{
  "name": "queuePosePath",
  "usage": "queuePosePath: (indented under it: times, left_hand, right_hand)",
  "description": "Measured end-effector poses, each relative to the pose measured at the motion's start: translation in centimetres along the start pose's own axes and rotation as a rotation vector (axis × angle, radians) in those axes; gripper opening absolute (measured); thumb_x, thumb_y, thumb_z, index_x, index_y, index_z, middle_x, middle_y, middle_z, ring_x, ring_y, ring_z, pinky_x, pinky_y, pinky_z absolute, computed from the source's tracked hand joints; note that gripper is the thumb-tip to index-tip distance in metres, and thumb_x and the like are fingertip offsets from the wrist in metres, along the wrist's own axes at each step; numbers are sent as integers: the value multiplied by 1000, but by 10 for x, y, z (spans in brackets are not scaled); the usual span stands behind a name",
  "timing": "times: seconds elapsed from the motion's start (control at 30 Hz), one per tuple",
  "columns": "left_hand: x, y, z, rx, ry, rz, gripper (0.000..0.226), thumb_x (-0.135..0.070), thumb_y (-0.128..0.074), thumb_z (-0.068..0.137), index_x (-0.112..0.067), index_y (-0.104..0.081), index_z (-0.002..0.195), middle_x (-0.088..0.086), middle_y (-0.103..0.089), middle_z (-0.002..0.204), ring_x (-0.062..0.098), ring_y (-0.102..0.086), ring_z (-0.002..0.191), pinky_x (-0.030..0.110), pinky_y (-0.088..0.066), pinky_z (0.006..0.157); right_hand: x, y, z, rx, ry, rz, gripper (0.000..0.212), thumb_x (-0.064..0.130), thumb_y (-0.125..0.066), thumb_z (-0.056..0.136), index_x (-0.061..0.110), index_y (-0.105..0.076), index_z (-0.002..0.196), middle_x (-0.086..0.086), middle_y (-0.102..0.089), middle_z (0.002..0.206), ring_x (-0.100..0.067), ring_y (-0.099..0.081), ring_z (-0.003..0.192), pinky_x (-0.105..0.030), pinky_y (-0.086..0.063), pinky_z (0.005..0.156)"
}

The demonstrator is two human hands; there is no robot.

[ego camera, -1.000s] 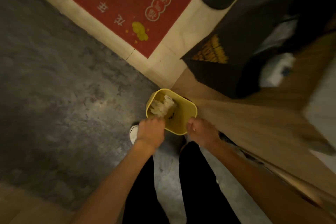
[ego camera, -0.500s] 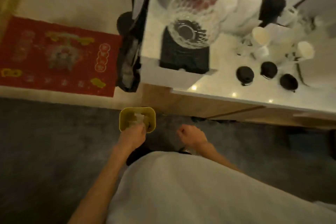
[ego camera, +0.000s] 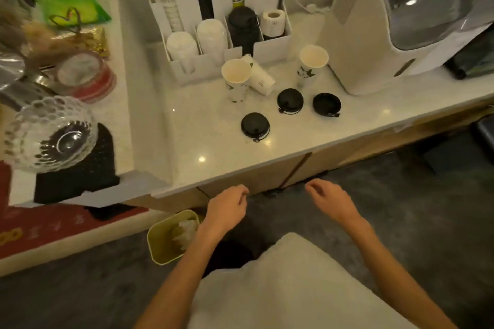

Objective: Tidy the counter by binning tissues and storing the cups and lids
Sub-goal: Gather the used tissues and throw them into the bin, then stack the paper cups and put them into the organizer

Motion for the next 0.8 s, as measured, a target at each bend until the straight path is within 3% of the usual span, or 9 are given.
queuePosePath:
  times: [0.1,0.2,0.33,0.43,0.53,0.6,0.7,0.8]
  left_hand:
    - [-19,6,23,-4,50,-18,26,-26,-43,100,-31,-59,120,-5,-67,121,18,-63,107,37,-51,90]
    - [-20,21,46,-62,77,-56,24,-25,-46,99,-29,-61,117,-3,-69,114,17,-64,101,31,-49,82]
    - [-1,46,87,-130,105,-107,24,-24,-47,101,-28,-61,119,-2,-69,116,16,-65,101,30,-50,88]
    - [18,63,128,-221,48,-75,30,-14,-50,99,-17,-60,127,7,-64,128,23,-59,114,32,-46,96]
    - [35,62,160,-221,52,-19,41,-13,-54,98,-10,-51,139,17,-46,147,33,-40,135,40,-32,114]
    - [44,54,170,-179,63,-57,47,-14,-56,98,-8,-44,143,20,-34,153,35,-28,142,42,-21,120]
    - [53,35,171,-155,54,-78,54,-16,-59,96,-11,-39,146,18,-22,158,32,-17,147,37,-13,121]
    - [62,24,169,-210,104,-71,57,-22,-61,95,-19,-38,147,11,-19,162,28,-13,150,36,-14,121]
  right_hand:
    - [-19,21,20,6,-25,47,24,42,-49,95,30,-65,108,6,-71,106,-15,-65,95,-39,-55,79]
    - [-17,30,48,6,-10,102,21,36,-52,95,26,-66,107,4,-72,105,-15,-65,95,-36,-53,80]
    - [2,30,89,5,23,160,20,32,-54,95,23,-67,108,2,-71,105,-12,-64,94,-27,-48,77]
    - [25,28,119,-31,53,152,21,28,-52,95,24,-64,112,0,-68,114,-14,-61,103,-25,-45,86]
    - [44,26,151,-87,121,-40,34,26,-54,94,22,-55,128,-8,-56,135,-25,-47,127,-37,-38,108]
    - [52,19,167,-33,138,-163,46,27,-55,93,20,-46,138,-12,-43,147,-29,-36,137,-42,-30,116]
    - [54,7,177,38,87,-267,56,31,-58,90,25,-37,143,-11,-30,155,-30,-26,143,-41,-24,119]
    - [51,8,181,37,90,-274,55,32,-59,90,29,-39,141,-7,-31,154,-28,-30,139,-40,-29,115]
Point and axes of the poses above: each hand's wrist, its own z-axis towards the middle knuckle, its own y-axis out of the back of the hand, x = y × z, the point moved 3 cm from there along z, towards the middle knuckle
